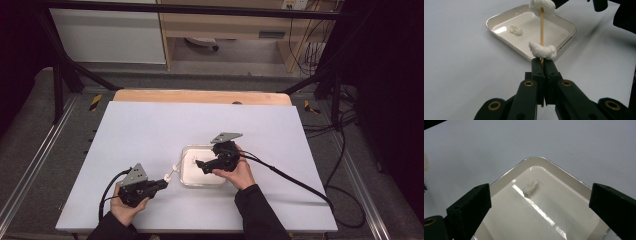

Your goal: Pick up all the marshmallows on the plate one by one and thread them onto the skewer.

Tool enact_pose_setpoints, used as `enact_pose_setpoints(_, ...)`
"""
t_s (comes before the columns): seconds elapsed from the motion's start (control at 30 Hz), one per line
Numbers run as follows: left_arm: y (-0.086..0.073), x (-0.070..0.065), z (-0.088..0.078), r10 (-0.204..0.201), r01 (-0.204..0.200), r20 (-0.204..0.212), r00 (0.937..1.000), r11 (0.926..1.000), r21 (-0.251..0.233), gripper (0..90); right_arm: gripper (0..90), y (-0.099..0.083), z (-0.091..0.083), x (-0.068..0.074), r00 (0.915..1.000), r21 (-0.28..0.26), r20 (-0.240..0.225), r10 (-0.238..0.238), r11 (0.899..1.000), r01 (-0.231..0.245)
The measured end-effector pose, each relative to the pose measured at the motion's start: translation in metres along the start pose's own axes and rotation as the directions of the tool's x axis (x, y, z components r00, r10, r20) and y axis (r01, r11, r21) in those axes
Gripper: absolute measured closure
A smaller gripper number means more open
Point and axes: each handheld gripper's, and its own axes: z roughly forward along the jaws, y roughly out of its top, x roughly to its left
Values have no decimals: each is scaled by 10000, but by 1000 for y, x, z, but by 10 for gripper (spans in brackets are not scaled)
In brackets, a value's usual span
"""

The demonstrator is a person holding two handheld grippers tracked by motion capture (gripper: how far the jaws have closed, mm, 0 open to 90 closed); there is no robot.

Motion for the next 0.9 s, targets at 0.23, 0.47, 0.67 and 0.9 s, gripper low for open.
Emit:
enact_pose_setpoints(0.23, 0, 1, 0, 17, -17, 31, 10000, 10000, 13, 888, 136, 4, 20, 0, 9999, 252, -100, 123, 9996, -121)
enact_pose_setpoints(0.47, 0, 1, 1, 15, -15, 37, 10000, 10000, 26, 888, 297, 7, 37, 3, 9991, 532, -323, -258, 9982, 275)
enact_pose_setpoints(0.67, 0, 1, 2, 31, -31, 67, 10000, 10000, 69, 888, 444, 6, 46, -1, 9993, 637, -315, -222, 9977, 242)
enact_pose_setpoints(0.9, -1, 0, 3, 43, -44, 88, 10000, 9999, 97, 888, 542, 0, 54, -2, 9978, 997, -496, -435, 9938, 483)
